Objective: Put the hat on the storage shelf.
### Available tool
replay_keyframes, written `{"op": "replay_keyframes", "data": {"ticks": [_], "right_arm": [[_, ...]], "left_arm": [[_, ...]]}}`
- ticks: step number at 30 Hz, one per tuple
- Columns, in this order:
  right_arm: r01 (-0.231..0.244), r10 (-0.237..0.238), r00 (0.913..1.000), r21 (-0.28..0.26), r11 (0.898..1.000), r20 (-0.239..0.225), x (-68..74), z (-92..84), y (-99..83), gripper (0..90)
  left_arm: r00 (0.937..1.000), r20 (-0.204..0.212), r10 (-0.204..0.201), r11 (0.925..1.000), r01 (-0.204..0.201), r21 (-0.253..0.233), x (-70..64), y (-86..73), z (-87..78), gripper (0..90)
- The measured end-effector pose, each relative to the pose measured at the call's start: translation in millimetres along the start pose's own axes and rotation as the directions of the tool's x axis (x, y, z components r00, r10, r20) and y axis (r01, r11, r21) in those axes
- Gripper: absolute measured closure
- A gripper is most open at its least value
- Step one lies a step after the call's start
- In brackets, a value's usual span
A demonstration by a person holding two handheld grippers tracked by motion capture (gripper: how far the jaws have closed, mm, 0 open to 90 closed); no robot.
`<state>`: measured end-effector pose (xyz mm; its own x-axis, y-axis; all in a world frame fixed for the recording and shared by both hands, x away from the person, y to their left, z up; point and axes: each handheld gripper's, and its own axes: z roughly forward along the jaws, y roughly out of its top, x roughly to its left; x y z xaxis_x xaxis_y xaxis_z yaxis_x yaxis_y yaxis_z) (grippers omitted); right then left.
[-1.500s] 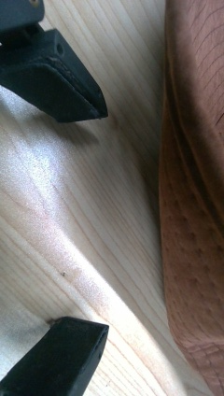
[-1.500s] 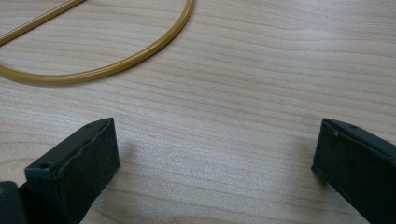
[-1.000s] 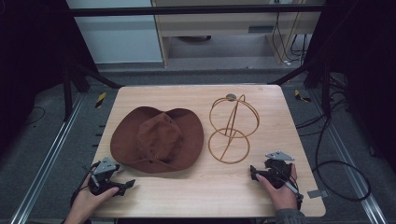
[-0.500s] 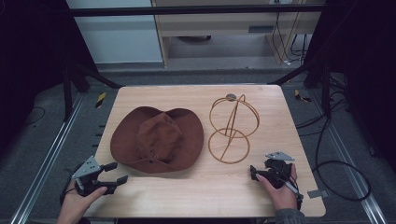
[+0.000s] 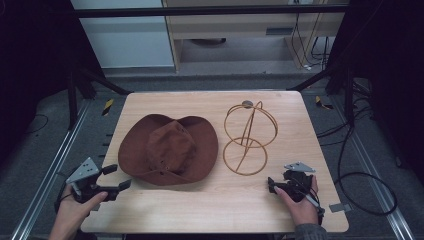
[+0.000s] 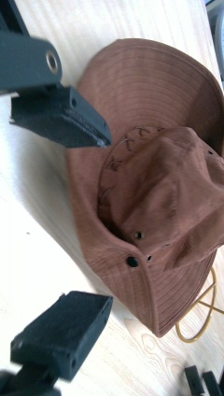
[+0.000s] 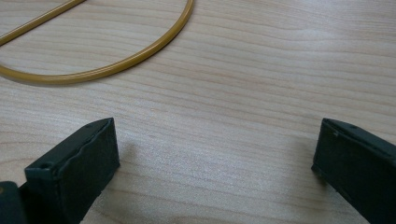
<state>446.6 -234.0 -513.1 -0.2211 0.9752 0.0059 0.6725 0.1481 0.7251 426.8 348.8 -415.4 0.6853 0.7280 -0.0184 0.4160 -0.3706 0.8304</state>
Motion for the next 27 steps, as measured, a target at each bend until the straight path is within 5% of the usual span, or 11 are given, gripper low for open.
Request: {"op": "replay_keyframes", "data": {"ticks": [5, 7, 15, 24, 27], "right_arm": [[0.007, -0.007, 1.0, -0.002, 1.0, -0.002, -0.4, 0.3, 0.2, 0.4], [0.006, -0.006, 1.0, -0.002, 1.0, -0.001, -0.3, 0.3, 0.2, 0.4], [0.006, -0.006, 1.0, -0.003, 1.0, -0.001, -0.3, 0.3, 0.2, 0.4], [0.005, -0.005, 1.0, -0.002, 1.0, 0.0, -0.2, 0.3, 0.2, 0.4], [0.006, -0.006, 1.0, -0.003, 1.0, -0.001, -0.3, 0.3, 0.2, 0.4]], "left_arm": [[0.9994, 0.012, 0.032, 0.9955, -0.033, 0.089, 3.1, 44.0, 17.6, 9.7], [0.9991, 0.015, 0.04, 0.9939, -0.041, 0.103, 3.4, 49.4, 20.9, 8.9], [0.994, 0.007, 0.109, 0.9693, -0.108, 0.221, 4.7, 85.8, 56.4, 6.8], [0.9903, -0.009, 0.139, 0.9491, -0.13, 0.287, 4.9, 119.0, 88.9, 7.8], [0.9892, -0.018, 0.146, 0.9496, -0.135, 0.283, 0.6, 127.8, 97.4, 9.6]]}}
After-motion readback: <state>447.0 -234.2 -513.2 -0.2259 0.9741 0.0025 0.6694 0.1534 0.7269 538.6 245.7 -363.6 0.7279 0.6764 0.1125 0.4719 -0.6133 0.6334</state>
